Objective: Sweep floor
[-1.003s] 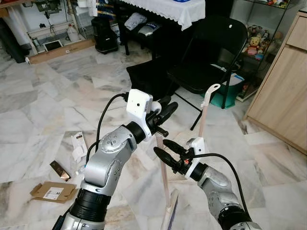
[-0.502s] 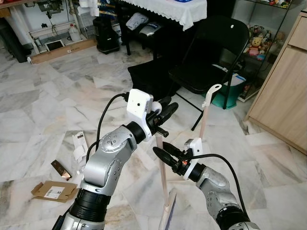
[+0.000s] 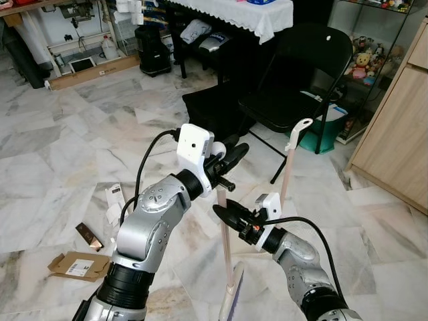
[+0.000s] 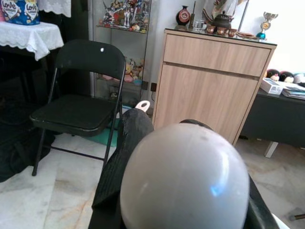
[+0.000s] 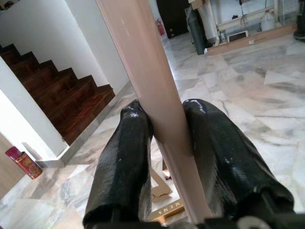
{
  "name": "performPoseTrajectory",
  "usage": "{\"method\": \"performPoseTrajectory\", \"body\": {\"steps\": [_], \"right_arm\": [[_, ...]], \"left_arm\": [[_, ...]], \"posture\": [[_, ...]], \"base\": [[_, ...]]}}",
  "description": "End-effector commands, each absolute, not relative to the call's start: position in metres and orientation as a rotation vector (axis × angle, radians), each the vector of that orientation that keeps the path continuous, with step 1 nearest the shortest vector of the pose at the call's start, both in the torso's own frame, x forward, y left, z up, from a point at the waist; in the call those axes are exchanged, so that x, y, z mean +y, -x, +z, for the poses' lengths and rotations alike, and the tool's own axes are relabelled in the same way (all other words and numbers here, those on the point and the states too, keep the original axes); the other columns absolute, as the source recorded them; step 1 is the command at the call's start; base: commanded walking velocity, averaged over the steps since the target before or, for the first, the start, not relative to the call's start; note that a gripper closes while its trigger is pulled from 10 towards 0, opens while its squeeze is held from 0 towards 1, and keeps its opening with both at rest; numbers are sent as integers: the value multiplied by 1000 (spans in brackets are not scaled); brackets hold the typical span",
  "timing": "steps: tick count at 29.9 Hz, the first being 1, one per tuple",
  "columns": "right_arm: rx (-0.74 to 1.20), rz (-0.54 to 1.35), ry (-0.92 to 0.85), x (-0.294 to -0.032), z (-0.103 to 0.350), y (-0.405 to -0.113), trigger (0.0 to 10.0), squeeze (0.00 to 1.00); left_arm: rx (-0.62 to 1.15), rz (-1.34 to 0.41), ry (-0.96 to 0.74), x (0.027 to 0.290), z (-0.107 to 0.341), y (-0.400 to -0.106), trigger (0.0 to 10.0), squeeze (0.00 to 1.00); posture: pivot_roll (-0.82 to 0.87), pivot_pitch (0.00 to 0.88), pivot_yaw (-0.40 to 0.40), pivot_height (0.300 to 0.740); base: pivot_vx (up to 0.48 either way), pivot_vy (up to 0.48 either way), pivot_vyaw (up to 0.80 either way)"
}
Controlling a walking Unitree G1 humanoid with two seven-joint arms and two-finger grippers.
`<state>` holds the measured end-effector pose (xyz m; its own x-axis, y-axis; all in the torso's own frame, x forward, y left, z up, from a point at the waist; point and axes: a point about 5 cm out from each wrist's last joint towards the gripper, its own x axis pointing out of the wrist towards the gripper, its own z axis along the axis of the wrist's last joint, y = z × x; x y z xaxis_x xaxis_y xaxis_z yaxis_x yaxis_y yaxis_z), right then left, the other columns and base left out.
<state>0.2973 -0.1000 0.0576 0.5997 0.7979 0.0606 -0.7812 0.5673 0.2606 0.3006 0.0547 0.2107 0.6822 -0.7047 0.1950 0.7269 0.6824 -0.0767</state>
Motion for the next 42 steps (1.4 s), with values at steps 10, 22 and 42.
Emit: {"method": "performPoseTrajectory", "body": {"steps": [10, 22, 42], "right_arm": [[4, 820, -273, -107, 73, -314, 0, 0], [8, 806, -247, -107, 72, -315, 0, 0], [7, 781, -232, -108, 72, -317, 0, 0]], "left_arm": [[-138, -905, 185, 40, 209, -292, 10000, 0], [-135, -885, 190, 42, 207, -294, 10000, 1000], [-112, -868, 117, 47, 199, -294, 10000, 0]], "posture": [[34, 9, 89, 740], [36, 10, 83, 740], [38, 13, 85, 740]], "base": [[0, 0, 0], [0, 0, 0], [0, 0, 0]]}}
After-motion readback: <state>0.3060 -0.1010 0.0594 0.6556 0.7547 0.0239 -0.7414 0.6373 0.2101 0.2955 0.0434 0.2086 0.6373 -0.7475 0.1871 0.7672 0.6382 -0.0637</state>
